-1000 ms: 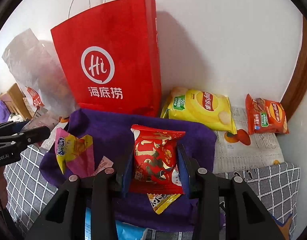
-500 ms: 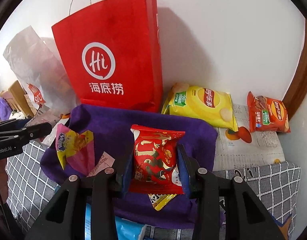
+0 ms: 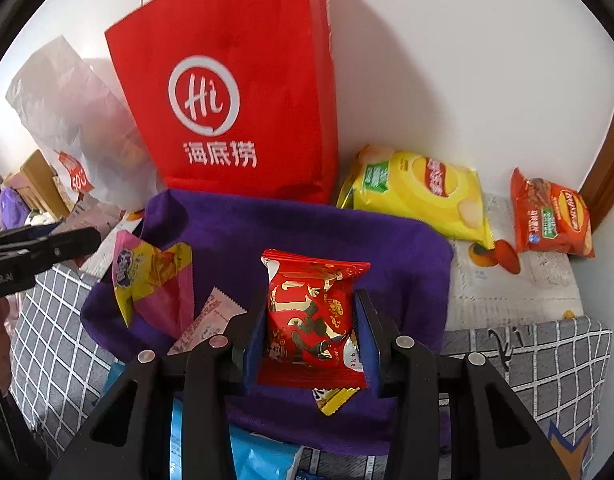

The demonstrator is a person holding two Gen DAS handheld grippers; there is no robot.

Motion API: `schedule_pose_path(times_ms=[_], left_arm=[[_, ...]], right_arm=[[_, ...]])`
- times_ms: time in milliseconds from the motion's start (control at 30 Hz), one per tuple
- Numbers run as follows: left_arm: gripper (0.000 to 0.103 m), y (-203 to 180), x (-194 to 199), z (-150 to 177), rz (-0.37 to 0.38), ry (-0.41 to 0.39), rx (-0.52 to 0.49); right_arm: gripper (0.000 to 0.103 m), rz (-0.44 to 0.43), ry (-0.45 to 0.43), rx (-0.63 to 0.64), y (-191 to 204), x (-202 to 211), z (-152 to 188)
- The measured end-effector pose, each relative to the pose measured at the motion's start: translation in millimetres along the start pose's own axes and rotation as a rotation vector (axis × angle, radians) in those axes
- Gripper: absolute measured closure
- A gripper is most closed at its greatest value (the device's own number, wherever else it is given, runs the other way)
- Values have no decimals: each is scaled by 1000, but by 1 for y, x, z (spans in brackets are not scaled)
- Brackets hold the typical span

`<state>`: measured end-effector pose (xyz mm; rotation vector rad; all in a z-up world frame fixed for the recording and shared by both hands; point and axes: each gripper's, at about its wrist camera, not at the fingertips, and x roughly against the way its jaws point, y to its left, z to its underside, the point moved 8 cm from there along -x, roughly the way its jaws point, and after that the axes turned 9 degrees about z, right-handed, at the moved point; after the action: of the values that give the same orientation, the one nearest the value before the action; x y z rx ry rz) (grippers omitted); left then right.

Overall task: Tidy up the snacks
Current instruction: 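Carry both held packets up over the purple towel, then open both tools to drop the packets onto the purple towel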

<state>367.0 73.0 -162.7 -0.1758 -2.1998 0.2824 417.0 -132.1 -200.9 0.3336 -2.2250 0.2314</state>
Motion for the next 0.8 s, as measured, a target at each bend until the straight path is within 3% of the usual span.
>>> schedule_pose_path(times_ms=[567,800], left_arm=[[53,-19,-26,16,44,93,-34],[51,-23,-34,22,38,122,-41]], right_arm=[[61,-3,62,52,15,-18,11],[46,6,40,56,14,-10,8]])
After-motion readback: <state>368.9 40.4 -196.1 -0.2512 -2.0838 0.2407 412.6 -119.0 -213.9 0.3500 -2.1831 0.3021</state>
